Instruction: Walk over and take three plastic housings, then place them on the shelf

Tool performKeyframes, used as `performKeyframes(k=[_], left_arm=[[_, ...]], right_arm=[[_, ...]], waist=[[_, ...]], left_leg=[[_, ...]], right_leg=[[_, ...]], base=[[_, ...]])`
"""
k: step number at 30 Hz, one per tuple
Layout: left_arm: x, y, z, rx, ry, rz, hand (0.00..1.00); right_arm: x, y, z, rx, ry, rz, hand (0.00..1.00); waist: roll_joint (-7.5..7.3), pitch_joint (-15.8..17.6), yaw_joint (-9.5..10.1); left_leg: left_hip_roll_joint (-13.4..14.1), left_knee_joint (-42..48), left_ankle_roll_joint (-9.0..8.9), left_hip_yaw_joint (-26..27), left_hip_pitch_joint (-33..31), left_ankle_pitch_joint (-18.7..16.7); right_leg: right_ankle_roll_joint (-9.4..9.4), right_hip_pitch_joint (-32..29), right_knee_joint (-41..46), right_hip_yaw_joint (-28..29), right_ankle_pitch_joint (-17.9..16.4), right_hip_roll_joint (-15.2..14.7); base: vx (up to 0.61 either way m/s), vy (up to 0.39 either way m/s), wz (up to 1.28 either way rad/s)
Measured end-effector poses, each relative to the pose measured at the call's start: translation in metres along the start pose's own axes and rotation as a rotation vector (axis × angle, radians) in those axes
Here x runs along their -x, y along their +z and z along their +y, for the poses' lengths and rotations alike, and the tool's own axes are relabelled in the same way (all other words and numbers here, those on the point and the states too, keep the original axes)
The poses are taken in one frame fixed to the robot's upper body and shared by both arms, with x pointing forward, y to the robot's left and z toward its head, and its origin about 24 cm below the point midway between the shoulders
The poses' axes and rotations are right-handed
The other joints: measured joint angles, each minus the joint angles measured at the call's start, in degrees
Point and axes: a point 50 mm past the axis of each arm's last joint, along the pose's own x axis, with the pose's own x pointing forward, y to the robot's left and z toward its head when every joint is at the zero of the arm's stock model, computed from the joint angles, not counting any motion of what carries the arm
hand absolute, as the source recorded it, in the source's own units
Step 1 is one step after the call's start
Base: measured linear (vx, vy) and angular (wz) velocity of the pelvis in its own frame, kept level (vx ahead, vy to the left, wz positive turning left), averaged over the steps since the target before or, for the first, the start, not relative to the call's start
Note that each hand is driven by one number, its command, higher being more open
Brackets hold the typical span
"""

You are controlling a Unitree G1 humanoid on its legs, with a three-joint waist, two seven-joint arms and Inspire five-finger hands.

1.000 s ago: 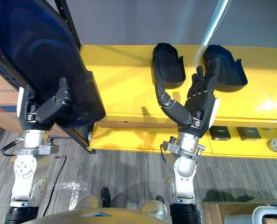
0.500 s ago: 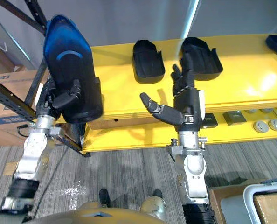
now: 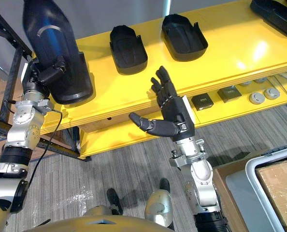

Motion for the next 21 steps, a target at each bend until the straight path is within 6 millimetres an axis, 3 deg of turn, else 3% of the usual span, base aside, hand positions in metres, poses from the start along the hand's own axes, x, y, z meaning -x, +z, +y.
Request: performKeyframes(k=[4,12,16,17,21], left_arm=[[-0.012,0.011,-0.005,0.057,0.008,0.001,0.0],[-0.042,0.067,-0.012,0.067,0.065,-0.131,0.0],[-0.048,0.075,-0.009,0.05,0.102,-0.129,0.0],[-0.049,0.077,-0.01,0.052,0.104,-0.129,1.0],[-0.055,0.088,-0.02,-0.015,0.1,-0.141,1.0]], right_arm=[[-0.006,0.002,0.015,-0.035,0.07,0.0,1.0],[-0.041,0.021,0.036,-0.042,0.2,-0.117,1.0],[-0.046,0.026,0.045,-0.055,0.238,-0.138,1.0],[-0.047,0.026,0.049,-0.066,0.252,-0.137,1.0],[-0.051,0.024,0.06,-0.098,0.265,-0.129,1.0]], waist=[[-0.21,3.1,0.4],[-1.97,8.8,0.64],[-2.14,10.0,0.62],[-2.21,10.6,0.62],[-2.5,11.4,0.61]], left_leg=[[0.2,0.2,-0.03,-0.1,-1.1,0.3],[0.3,1.5,0.28,-1.5,-5.6,1.4],[0.3,1.5,0.18,-1.8,-6.4,1.7],[0.3,1.5,0.15,-2.0,-6.4,1.8],[0.5,2.0,0.16,-3.3,-7.6,2.1]], right_leg=[[-0.15,-1.3,0.8,0.1,-0.1,0.1],[-0.67,-5.5,2.9,0.2,-0.3,-0.1],[-0.87,-6.6,4.0,0.1,-0.5,-0.2],[-1.08,-6.6,4.5,0.0,-0.7,-0.2],[-1.62,-7.1,5.1,-0.9,-1.1,-0.3]], base=[[-0.01,0.001,0.02],[-0.02,0.0,0.09],[0.01,-0.012,0.05],[0.02,-0.013,0.06],[0.01,-0.009,0.14]])
